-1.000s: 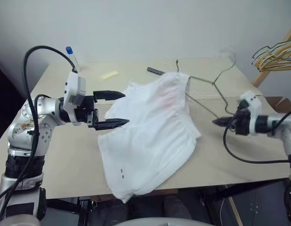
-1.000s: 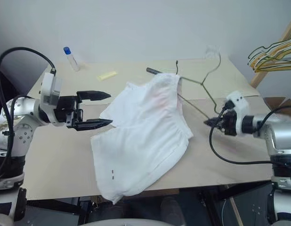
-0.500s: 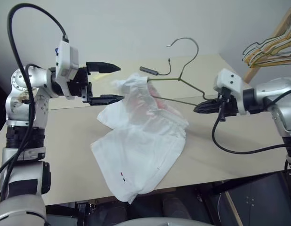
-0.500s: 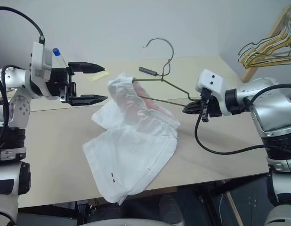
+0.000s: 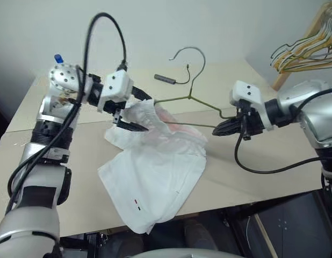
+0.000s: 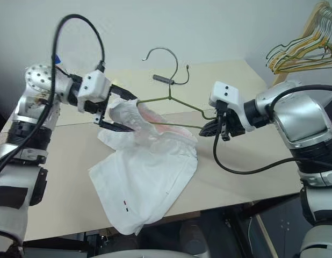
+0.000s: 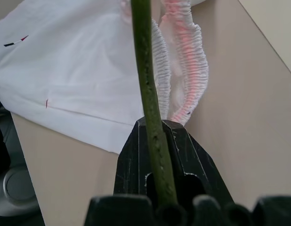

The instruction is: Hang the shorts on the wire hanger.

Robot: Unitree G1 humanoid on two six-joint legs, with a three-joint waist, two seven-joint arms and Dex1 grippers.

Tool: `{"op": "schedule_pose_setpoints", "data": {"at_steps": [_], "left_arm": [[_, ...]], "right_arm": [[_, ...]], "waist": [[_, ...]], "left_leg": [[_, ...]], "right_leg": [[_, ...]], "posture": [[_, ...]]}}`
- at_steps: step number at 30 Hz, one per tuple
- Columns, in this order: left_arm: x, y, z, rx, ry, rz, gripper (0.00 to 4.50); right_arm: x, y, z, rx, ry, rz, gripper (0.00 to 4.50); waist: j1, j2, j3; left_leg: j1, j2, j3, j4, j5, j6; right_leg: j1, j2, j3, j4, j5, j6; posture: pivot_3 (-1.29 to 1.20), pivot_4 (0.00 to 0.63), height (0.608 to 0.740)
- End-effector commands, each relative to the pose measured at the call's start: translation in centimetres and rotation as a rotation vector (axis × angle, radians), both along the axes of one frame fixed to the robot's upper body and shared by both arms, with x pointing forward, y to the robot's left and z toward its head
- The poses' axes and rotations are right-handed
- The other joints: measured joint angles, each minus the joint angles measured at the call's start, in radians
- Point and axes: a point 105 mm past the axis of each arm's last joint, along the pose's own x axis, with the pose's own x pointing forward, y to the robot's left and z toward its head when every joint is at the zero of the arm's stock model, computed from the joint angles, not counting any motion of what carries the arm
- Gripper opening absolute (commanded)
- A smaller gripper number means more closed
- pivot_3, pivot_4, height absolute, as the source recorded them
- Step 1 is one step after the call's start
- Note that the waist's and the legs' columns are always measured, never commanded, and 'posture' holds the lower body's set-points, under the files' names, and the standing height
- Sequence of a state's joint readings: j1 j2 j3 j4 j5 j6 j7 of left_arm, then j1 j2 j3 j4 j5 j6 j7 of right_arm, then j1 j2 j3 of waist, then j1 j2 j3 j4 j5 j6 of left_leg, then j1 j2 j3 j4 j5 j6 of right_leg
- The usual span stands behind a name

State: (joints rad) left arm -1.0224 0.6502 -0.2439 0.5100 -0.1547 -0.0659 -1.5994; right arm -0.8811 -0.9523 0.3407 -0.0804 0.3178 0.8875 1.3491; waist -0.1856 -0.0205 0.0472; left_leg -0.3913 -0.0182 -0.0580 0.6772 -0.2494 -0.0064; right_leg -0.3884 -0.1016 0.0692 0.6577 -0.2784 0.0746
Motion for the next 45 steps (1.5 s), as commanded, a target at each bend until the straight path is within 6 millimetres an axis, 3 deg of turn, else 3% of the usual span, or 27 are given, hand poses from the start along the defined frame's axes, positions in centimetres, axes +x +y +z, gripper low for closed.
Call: {"op": "schedule_pose_setpoints", "data": {"at_steps": [1, 4, 15, 22, 27, 33, 36, 38, 42, 45], "left_arm": [[0.6, -0.2, 0.5, 0.067, -0.066, 0.008, 4.29], [1.1, 0.0, -0.2, 0.104, -0.087, 0.032, 3.60], [1.5, 0.0, -0.5, 0.092, -0.091, 0.064, 0.10], [1.2, 0.2, -0.6, 0.042, -0.043, 0.086, 0.03], [1.1, 0.8, -0.6, 0.014, -0.013, 0.120, 0.00], [0.9, 1.7, -0.9, -0.044, 0.047, 0.183, 0.00], [0.8, 2.0, -1.0, -0.056, 0.057, 0.203, 0.00], [0.9, 2.1, -1.0, -0.075, 0.065, 0.224, 0.00], [0.9, 2.2, -1.1, -0.100, 0.077, 0.250, 0.00], [0.8, 2.1, -1.3, -0.107, 0.086, 0.258, 0.00]], "right_arm": [[-0.1, 0.3, 1.5, 0.001, -0.047, 0.011, 0.00], [-0.1, 0.5, 1.8, 0.009, -0.045, 0.007, 0.00], [-0.2, 0.6, 2.3, 0.018, -0.042, 0.001, 0.00], [0.0, 0.8, 2.0, 0.026, -0.098, 0.007, 0.00], [0.7, -0.5, 1.9, 0.031, -0.128, -0.069, 1.60], [1.4, -5.3, 2.9, 0.128, -0.183, -0.325, 3.56], [1.2, -6.4, 2.9, 0.170, -0.198, -0.390, 4.47], [0.9, -7.7, 3.0, 0.268, -0.224, -0.459, 4.47], [-0.4, -9.5, 1.0, 0.411, -0.258, -0.551, 4.47], [-1.6, -9.0, -2.5, 0.447, -0.194, -0.570, 4.47]], "waist": [[-0.002, 0.000, 0.000], [-0.009, 0.000, 0.000], [-0.027, 0.000, 0.000], [-0.032, 0.000, 0.000], [-0.037, 0.000, 0.000], [-0.036, 0.000, 0.000], [-0.037, 0.000, 0.000], [-0.038, 0.000, 0.000], [-0.035, -0.001, -0.001], [-0.037, -0.001, -0.001]], "left_leg": [[0.000, 0.000, 0.000, 0.000, 0.000, 0.000], [0.000, 0.000, 0.000, 0.000, 0.000, 0.000], [0.000, 0.000, 0.000, 0.000, 0.000, 0.000], [0.000, 0.000, -0.001, 0.000, 0.000, 0.000], [0.000, 0.000, -0.001, 0.000, 0.000, 0.000], [0.000, -0.001, -0.002, 0.000, 0.000, 0.000], [0.000, -0.002, -0.001, 0.001, 0.000, 0.001], [0.001, -0.002, -0.001, 0.001, 0.000, 0.001], [0.002, -0.001, -0.002, 0.000, -0.001, 0.001], [0.002, -0.002, -0.001, 0.001, -0.001, 0.001]], "right_leg": [[0.000, 0.000, 0.000, 0.000, 0.000, 0.000], [0.000, 0.000, 0.000, 0.001, 0.000, 0.000], [0.000, 0.000, 0.000, 0.001, 0.000, 0.000], [0.000, -0.001, 0.000, 0.002, 0.000, 0.001], [-0.001, -0.001, 0.000, 0.004, 0.000, 0.001], [0.000, -0.004, 0.000, 0.005, -0.001, 0.001], [0.000, -0.005, 0.000, 0.005, -0.001, 0.002], [0.000, -0.005, 0.000, 0.005, -0.001, 0.002], [0.002, -0.004, -0.001, 0.005, -0.001, 0.002], [0.002, -0.005, 0.000, 0.006, -0.001, 0.002]], "posture": [[-0.19, 0.000, 0.740], [-0.20, 0.000, 0.740], [-0.20, 0.000, 0.740], [-0.21, 0.000, 0.740], [-0.21, 0.000, 0.740], [-0.22, 0.000, 0.740], [-0.22, 0.000, 0.740], [-0.22, 0.000, 0.740], [-0.22, 0.000, 0.740], [-0.22, 0.000, 0.740]]}}
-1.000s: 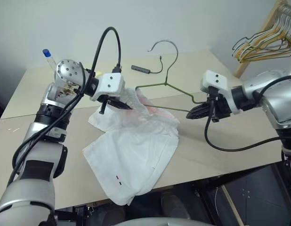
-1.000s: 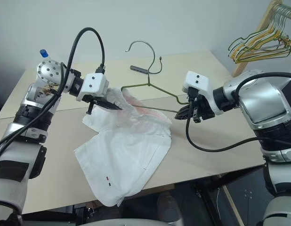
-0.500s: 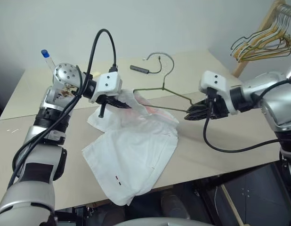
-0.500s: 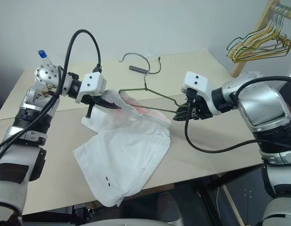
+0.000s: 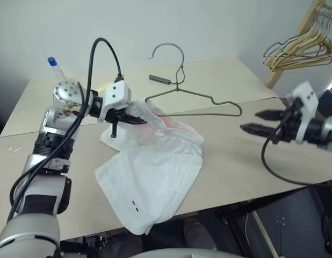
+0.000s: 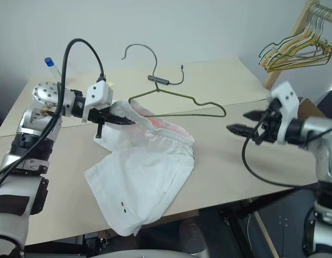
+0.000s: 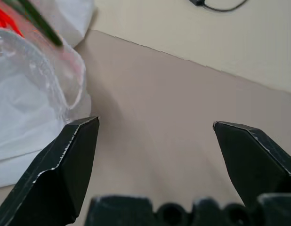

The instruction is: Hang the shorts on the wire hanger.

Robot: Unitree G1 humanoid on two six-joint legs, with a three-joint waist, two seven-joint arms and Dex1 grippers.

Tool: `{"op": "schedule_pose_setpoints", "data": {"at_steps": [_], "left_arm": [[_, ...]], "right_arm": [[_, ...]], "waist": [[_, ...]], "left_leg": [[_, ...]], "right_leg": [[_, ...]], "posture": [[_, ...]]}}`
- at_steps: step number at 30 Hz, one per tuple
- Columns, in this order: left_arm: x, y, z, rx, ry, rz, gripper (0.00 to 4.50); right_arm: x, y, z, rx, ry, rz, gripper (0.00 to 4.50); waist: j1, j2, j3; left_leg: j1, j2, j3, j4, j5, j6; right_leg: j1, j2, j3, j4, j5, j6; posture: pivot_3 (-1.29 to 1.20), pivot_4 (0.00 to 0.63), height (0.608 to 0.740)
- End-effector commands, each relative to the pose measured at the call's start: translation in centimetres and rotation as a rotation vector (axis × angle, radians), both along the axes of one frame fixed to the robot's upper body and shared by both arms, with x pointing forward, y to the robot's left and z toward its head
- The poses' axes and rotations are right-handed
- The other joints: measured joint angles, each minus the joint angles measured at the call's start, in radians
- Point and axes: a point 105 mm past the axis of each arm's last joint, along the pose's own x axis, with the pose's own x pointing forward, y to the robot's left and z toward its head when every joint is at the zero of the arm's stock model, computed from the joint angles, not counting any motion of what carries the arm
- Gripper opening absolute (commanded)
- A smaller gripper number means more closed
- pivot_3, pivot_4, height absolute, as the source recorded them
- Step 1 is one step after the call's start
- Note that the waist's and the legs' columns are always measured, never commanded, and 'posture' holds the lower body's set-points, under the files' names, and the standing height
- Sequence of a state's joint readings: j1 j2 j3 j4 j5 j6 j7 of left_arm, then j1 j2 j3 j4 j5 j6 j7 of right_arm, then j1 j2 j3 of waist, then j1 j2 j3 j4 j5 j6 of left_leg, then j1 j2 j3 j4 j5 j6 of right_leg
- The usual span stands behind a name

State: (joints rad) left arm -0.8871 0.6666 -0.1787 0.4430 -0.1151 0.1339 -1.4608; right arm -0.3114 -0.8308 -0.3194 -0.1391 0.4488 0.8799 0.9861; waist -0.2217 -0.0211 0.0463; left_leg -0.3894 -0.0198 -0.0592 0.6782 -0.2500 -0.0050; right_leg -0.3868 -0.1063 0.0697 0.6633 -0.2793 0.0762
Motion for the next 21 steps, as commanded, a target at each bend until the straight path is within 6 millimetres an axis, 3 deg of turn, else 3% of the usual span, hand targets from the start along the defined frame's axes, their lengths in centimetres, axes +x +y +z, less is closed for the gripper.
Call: {"op": "schedule_pose_setpoints", "data": {"at_steps": [1, 5, 12, 20, 21], "left_arm": [[-0.1, -0.1, 1.5, -0.033, -0.050, 0.002, 0.00], [-0.2, -0.1, 1.5, -0.038, -0.044, 0.009, 0.00], [-0.4, -0.1, 1.5, -0.041, -0.044, 0.016, 0.00], [-0.4, 0.1, 1.7, -0.042, -0.051, 0.024, 0.00], [-0.4, 0.1, 1.7, -0.042, -0.052, 0.024, 0.00]], "right_arm": [[-1.0, 1.0, -0.2, 0.034, -0.075, 0.020, 4.47], [-1.2, 4.4, -3.1, 0.095, -0.036, 0.059, 4.47], [-0.1, 10.6, -5.9, 0.174, 0.000, 0.147, 4.47], [1.6, 13.4, -6.6, 0.203, 0.005, 0.163, 4.47], [1.7, 13.5, -6.6, 0.206, 0.007, 0.167, 4.30]], "waist": [[-0.001, 0.000, 0.000], [-0.011, 0.001, -0.001], [-0.012, 0.002, -0.001], [-0.010, 0.002, -0.001], [-0.010, 0.002, -0.001]], "left_leg": [[0.000, 0.000, 0.000, 0.000, 0.000, 0.000], [0.001, 0.000, 0.000, 0.000, 0.000, 0.000], [0.002, 0.001, -0.001, 0.000, 0.000, 0.000], [0.002, -0.001, -0.001, 0.000, 0.000, 0.000], [0.002, -0.001, -0.001, 0.000, 0.000, 0.000]], "right_leg": [[0.000, 0.000, 0.000, 0.000, 0.000, 0.000], [0.001, 0.001, 0.000, 0.000, 0.000, 0.000], [0.000, 0.004, 0.001, 0.001, 0.000, 0.000], [0.000, 0.002, 0.000, 0.001, 0.000, 0.000], [0.000, 0.002, 0.000, 0.001, 0.000, 0.000]], "posture": [[-0.22, 0.000, 0.740], [-0.21, 0.000, 0.740], [-0.20, 0.000, 0.740], [-0.18, 0.000, 0.740], [-0.18, 0.000, 0.740]]}}
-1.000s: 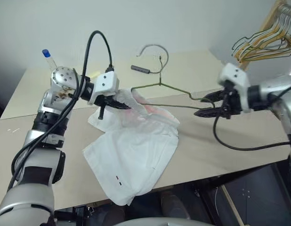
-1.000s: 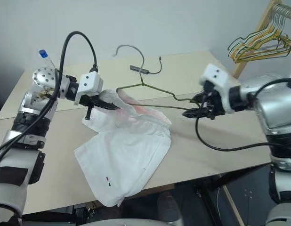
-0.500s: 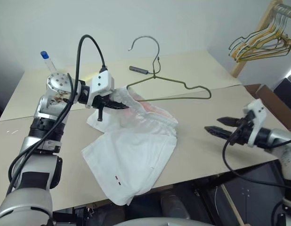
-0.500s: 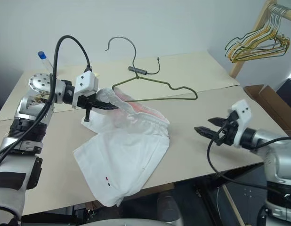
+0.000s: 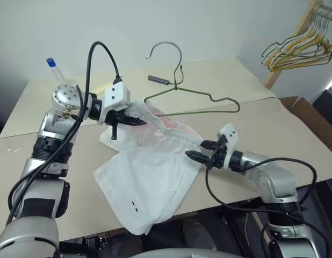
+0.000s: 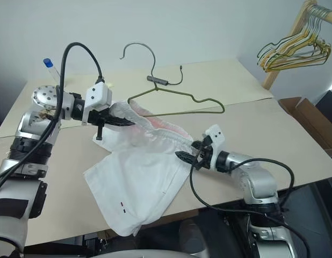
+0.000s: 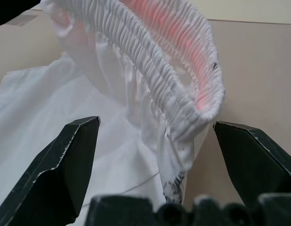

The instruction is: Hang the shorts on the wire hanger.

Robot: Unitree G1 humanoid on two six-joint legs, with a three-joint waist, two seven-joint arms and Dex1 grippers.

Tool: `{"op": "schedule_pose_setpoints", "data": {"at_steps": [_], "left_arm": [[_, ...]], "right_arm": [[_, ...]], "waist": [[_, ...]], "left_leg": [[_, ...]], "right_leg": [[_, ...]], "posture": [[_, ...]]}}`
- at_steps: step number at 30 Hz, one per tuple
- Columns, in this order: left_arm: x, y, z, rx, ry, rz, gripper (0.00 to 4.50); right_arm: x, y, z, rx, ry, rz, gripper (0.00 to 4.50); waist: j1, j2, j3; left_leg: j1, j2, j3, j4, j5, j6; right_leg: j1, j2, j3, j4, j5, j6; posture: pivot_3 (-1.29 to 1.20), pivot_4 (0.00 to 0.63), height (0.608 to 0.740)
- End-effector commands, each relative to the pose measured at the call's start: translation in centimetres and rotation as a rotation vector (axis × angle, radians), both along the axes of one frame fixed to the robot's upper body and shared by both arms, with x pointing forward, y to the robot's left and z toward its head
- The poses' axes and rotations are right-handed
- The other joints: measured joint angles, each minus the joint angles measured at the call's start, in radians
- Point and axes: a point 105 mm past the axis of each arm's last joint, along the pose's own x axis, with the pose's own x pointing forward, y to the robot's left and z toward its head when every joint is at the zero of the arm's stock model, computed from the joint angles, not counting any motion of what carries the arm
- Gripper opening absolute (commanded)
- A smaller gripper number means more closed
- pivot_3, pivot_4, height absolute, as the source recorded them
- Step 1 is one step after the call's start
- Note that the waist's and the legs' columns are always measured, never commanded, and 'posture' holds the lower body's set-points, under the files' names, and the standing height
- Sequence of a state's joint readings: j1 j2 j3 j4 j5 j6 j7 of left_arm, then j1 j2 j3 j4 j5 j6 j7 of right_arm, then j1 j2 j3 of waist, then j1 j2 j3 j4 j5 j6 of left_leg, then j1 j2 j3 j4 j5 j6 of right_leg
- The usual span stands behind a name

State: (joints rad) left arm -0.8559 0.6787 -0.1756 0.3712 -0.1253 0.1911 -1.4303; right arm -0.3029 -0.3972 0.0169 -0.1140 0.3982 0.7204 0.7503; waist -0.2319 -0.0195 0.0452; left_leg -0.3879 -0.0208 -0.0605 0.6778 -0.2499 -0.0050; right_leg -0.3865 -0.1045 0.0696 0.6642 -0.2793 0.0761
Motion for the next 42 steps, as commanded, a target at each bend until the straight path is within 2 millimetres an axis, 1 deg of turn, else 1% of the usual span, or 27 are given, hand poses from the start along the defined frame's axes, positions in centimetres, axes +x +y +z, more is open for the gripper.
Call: {"op": "schedule_pose_setpoints", "data": {"at_steps": [1, 2, 7, 10, 12, 13, 14, 15, 17, 21, 25, 32, 35, 42], "left_arm": [[-0.1, 0.2, 1.8, -0.035, -0.056, 0.000, 0.00], [-0.2, 0.2, 1.8, -0.036, -0.057, 0.000, 0.00], [-0.1, 0.3, 1.8, -0.037, -0.061, 0.006, 0.00], [-0.1, 0.5, 1.8, -0.036, -0.065, 0.011, 0.00], [-0.1, 0.6, 1.9, -0.036, -0.066, 0.015, 0.00], [-0.1, 0.6, 1.8, -0.035, -0.066, 0.016, 0.00], [-0.1, 0.7, 1.8, -0.034, -0.066, 0.017, 0.00], [-0.2, 0.8, 1.7, -0.032, -0.064, 0.018, 0.00], [-0.4, 1.1, 1.6, -0.023, -0.062, 0.008, 0.00], [-1.2, 2.3, 0.7, 0.017, -0.031, -0.020, 0.00], [-1.2, 3.3, 0.1, 0.050, -0.025, 0.002, 0.00], [-1.2, 3.7, -0.2, 0.059, -0.029, 0.011, 0.00], [-1.3, 4.3, -0.7, 0.089, -0.030, 0.024, 0.00], [-1.0, 4.9, -1.2, 0.112, -0.024, 0.062, 0.00]], "right_arm": [[0.7, 0.5, 1.1, 0.017, -0.053, 0.003, 4.10], [0.8, 0.6, 1.1, 0.019, -0.048, 0.000, 3.87], [0.8, 0.6, 0.7, 0.017, -0.031, 0.009, 2.30], [0.7, 0.4, 0.7, 0.033, -0.025, 0.002, 1.28], [0.7, 0.2, 0.9, 0.037, -0.027, 0.004, 0.74], [0.7, 0.0, 0.9, 0.038, -0.028, 0.003, 0.36], [0.7, -0.1, 1.0, 0.040, -0.028, 0.001, 0.10], [0.7, -0.5, 1.2, 0.045, -0.028, -0.002, 0.02], [0.7, -1.2, 1.6, 0.053, -0.030, -0.002, 0.02], [0.6, -3.4, 3.2, 0.058, -0.042, 0.010, 0.02], [0.6, -4.9, 4.0, 0.018, -0.054, 0.030, 0.02], [0.9, -6.5, 4.8, -0.026, -0.053, 0.053, 0.02], [1.2, -7.3, 5.2, -0.040, -0.055, 0.048, 0.02], [1.2, -8.0, 5.9, -0.066, -0.063, 0.058, 0.02]], "waist": [[0.000, 0.000, 0.000], [0.000, 0.000, 0.000], [0.000, 0.000, 0.000], [0.000, 0.000, 0.000], [0.000, 0.000, 0.000], [0.000, 0.000, 0.000], [0.000, 0.000, 0.000], [0.000, 0.000, 0.000], [0.000, 0.000, 0.000], [0.000, 0.000, 0.000], [0.001, 0.000, 0.000], [0.001, 0.000, 0.000], [-0.001, 0.000, 0.000], [0.002, 0.000, 0.000]], "left_leg": [[0.000, 0.000, 0.000, 0.000, 0.000, 0.000], [0.000, 0.000, 0.000, 0.000, 0.000, 0.000], [0.000, 0.000, 0.000, 0.000, 0.000, 0.000], [0.000, 0.000, 0.000, 0.000, 0.000, 0.000], [0.000, 0.000, 0.000, 0.000, 0.000, 0.000], [0.000, 0.000, 0.000, 0.000, 0.000, 0.000], [0.000, 0.000, 0.000, 0.000, 0.000, 0.000], [0.000, 0.000, 0.000, 0.000, 0.000, 0.000], [0.000, 0.000, 0.000, 0.000, 0.000, 0.000], [0.000, 0.000, 0.000, 0.000, 0.000, 0.000], [0.001, 0.000, 0.000, 0.000, 0.000, 0.000], [0.000, 0.000, 0.000, 0.000, 0.000, 0.000], [0.000, 0.000, 0.000, 0.000, 0.000, 0.000], [0.000, 0.000, 0.000, 0.000, 0.000, 0.000]], "right_leg": [[0.000, 0.000, 0.000, 0.000, 0.000, 0.000], [0.000, 0.000, 0.000, 0.000, 0.000, 0.000], [0.000, 0.000, 0.000, 0.000, 0.000, 0.000], [0.000, 0.001, 0.000, 0.000, 0.000, 0.000], [0.000, 0.000, 0.000, 0.000, 0.000, 0.000], [0.000, 0.000, 0.000, 0.000, 0.000, 0.000], [0.000, 0.000, 0.000, 0.000, 0.000, 0.000], [0.000, 0.000, 0.000, 0.000, 0.000, 0.000], [0.000, 0.000, 0.000, 0.000, 0.000, 0.000], [0.000, 0.000, 0.000, 0.000, 0.000, 0.000], [0.000, 0.001, 0.000, 0.000, 0.000, 0.000], [0.001, 0.001, 0.000, 0.000, 0.000, 0.000], [0.000, 0.000, 0.000, 0.000, 0.000, 0.000], [0.000, 0.000, 0.000, 0.000, 0.000, 0.000]], "posture": [[-0.18, 0.000, 0.740], [-0.18, 0.000, 0.740], [-0.17, 0.000, 0.740], [-0.17, 0.000, 0.740], [-0.17, 0.000, 0.740], [-0.17, 0.000, 0.740], [-0.17, 0.000, 0.740], [-0.17, 0.000, 0.740], [-0.18, 0.000, 0.740], [-0.18, 0.000, 0.740], [-0.18, 0.000, 0.740], [-0.18, 0.000, 0.740], [-0.18, 0.000, 0.740], [-0.18, 0.000, 0.740]]}}
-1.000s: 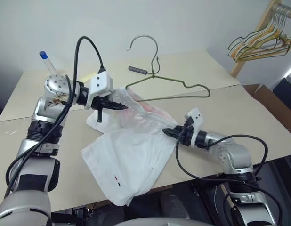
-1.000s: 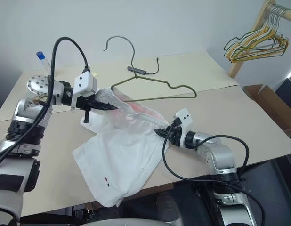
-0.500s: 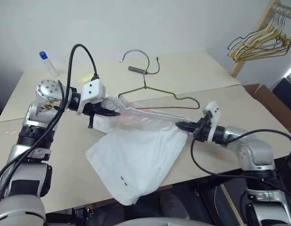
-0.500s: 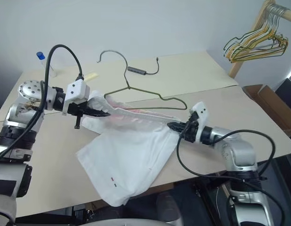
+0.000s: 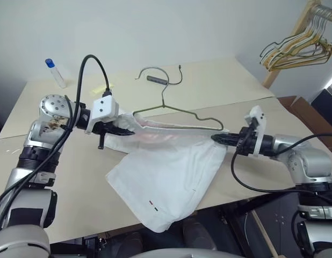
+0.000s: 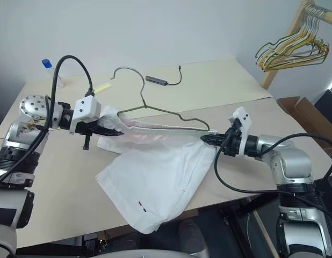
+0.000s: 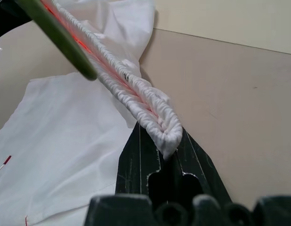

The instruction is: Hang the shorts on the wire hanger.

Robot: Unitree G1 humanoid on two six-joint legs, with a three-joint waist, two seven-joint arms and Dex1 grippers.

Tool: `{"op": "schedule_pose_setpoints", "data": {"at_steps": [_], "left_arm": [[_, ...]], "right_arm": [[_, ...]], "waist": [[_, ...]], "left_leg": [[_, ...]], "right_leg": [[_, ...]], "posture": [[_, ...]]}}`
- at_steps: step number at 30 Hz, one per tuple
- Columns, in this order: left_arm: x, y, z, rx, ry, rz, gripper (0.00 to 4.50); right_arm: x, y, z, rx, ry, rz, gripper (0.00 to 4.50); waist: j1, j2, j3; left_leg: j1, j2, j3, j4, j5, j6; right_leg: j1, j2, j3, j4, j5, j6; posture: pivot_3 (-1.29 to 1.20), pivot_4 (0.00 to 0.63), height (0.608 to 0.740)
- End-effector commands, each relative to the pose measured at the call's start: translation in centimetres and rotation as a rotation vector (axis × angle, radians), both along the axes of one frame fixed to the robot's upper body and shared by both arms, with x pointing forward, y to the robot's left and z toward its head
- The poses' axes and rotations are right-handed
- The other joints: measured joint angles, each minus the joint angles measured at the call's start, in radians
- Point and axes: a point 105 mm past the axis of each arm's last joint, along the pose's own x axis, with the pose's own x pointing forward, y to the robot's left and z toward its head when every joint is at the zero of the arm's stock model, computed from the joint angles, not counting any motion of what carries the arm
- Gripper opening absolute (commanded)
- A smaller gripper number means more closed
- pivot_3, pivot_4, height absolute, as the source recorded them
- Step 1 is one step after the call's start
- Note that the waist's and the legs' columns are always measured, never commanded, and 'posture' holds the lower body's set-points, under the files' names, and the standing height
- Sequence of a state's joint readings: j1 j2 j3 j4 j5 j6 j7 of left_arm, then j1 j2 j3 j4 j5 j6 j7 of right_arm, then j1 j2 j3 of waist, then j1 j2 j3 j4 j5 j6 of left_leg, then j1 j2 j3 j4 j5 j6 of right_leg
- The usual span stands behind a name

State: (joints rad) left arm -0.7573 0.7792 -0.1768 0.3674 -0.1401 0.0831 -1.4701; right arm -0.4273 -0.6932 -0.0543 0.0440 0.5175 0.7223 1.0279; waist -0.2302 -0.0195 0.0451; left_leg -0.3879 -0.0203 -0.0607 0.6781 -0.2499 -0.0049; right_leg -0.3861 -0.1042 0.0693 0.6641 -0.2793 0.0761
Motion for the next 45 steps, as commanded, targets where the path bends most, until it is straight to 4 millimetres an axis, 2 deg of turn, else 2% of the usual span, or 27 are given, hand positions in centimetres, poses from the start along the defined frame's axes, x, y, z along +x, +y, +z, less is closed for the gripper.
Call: {"op": "schedule_pose_setpoints", "data": {"at_steps": [1, 8, 23, 27, 30, 37, 44, 45], "left_arm": [[0.4, 1.7, 0.8, 0.031, -0.035, 0.067, 0.00], [0.3, 2.4, 0.3, 0.062, -0.028, 0.077, 0.00], [0.9, 4.3, -2.0, 0.248, -0.049, 0.114, 0.00], [1.1, 4.1, -2.4, 0.254, -0.052, 0.112, 0.00], [1.4, 3.1, -2.6, 0.250, -0.059, 0.099, 0.00], [2.5, 0.6, -2.2, 0.183, -0.079, 0.089, 0.00], [2.9, -0.5, -1.6, 0.127, -0.085, 0.095, 0.00], [2.9, -0.6, -1.6, 0.127, -0.084, 0.095, 0.00]], "right_arm": [[0.5, -1.8, 1.7, -0.027, -0.061, -0.046, 0.02], [0.4, -2.5, 2.0, -0.044, -0.069, -0.049, 0.02], [0.0, -3.4, 3.1, -0.104, -0.093, -0.007, 0.02], [-0.1, -2.7, 3.9, -0.132, -0.128, 0.037, 0.02], [-0.5, -1.1, 4.9, -0.179, -0.179, 0.099, 0.02], [-1.2, 2.5, 5.0, -0.280, -0.262, 0.201, 0.02], [-0.5, 3.4, 4.2, -0.381, -0.303, 0.180, 0.02], [-0.4, 3.5, 4.2, -0.386, -0.308, 0.172, 0.31]], "waist": [[0.000, 0.000, 0.000], [-0.001, 0.000, 0.000], [-0.001, 0.000, 0.000], [-0.001, 0.000, 0.000], [-0.002, 0.000, 0.000], [-0.001, 0.000, 0.000], [-0.003, 0.000, 0.000], [-0.004, 0.000, 0.000]], "left_leg": [[0.000, 0.000, 0.000, 0.000, 0.000, 0.000], [0.000, 0.000, 0.000, 0.000, 0.000, 0.000], [0.000, 0.000, 0.000, 0.000, 0.000, 0.000], [0.000, 0.000, 0.000, 0.000, 0.000, 0.000], [0.000, 0.000, 0.000, 0.000, 0.000, 0.000], [-0.001, 0.000, 0.000, 0.000, 0.000, 0.000], [-0.001, 0.000, 0.000, 0.000, 0.000, 0.000], [-0.001, 0.000, 0.000, 0.000, 0.000, 0.000]], "right_leg": [[0.000, 0.000, 0.000, 0.000, 0.000, 0.000], [0.000, 0.000, 0.000, 0.000, 0.000, 0.000], [0.000, 0.000, 0.000, 0.000, 0.000, 0.000], [0.000, 0.000, 0.000, 0.000, 0.000, 0.000], [0.000, 0.000, 0.000, 0.000, 0.000, 0.000], [0.000, 0.000, -0.001, 0.000, 0.000, 0.000], [-0.001, -0.001, -0.001, 0.000, 0.000, 0.000], [-0.001, -0.001, -0.001, 0.000, 0.000, 0.000]], "posture": [[-0.18, 0.000, 0.740], [-0.18, 0.000, 0.740], [-0.19, 0.000, 0.740], [-0.20, 0.000, 0.740], [-0.20, 0.000, 0.740], [-0.21, 0.000, 0.740], [-0.21, 0.000, 0.740], [-0.21, 0.000, 0.740]]}}
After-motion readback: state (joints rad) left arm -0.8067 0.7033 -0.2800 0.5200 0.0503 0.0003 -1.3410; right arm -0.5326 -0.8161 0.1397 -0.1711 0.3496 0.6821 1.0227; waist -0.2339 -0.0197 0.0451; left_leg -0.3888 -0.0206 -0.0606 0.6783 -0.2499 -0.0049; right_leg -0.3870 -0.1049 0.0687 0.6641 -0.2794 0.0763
